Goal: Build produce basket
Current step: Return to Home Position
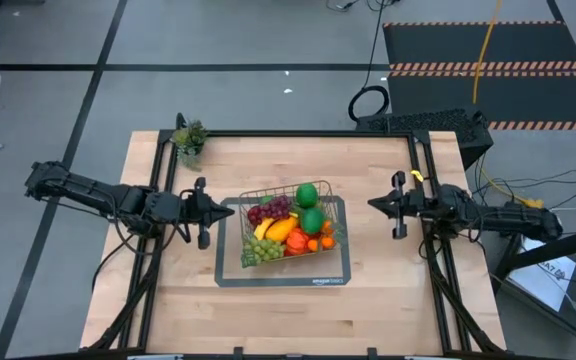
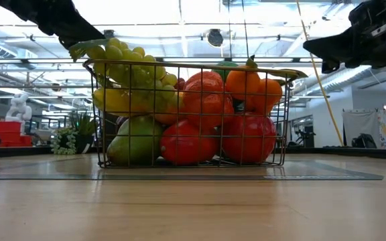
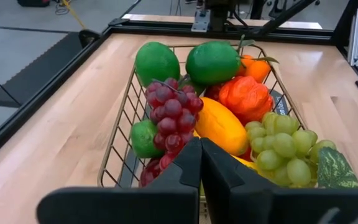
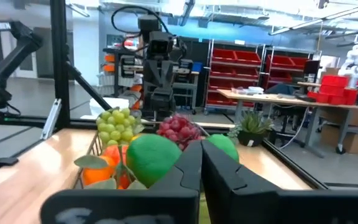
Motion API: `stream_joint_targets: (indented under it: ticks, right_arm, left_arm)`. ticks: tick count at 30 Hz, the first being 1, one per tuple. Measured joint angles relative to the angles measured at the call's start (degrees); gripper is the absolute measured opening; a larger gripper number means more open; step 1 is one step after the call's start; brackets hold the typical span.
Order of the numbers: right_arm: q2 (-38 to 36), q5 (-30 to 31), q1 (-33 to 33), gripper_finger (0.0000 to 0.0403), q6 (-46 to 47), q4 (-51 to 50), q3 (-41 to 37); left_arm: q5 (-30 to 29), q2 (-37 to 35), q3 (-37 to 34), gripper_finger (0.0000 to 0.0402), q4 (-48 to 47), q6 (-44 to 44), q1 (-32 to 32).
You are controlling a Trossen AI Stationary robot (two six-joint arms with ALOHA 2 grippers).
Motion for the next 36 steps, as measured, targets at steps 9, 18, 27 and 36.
stream_joint_targets:
  ticks: [9, 18, 27, 36]
  right_arm:
    - [-3.1, 5.7, 3.7, 0.0, -1.6, -7.7, 0.0]
    - [-8.9, 4.4, 3.7, 0.0, -4.0, -9.1, -0.1]
    - [-8.8, 4.5, 3.3, 0.0, -3.5, -15.4, 0.0]
    - [-7.6, 6.2, 3.3, 0.0, -2.9, -15.0, 0.0]
  left_arm:
    - [-0.1, 0.0, 0.0, 0.0006, 0.0, -0.2, 0.0]
    - [-0.2, 0.0, 0.0, 0.0011, -0.1, 0.4, 0.0]
    - [-0.2, 0.0, 0.0, 0.0013, -0.5, 1.4, 0.0]
    - [2.8, -4.3, -0.2, 0.0002, -0.2, 3.7, -1.3]
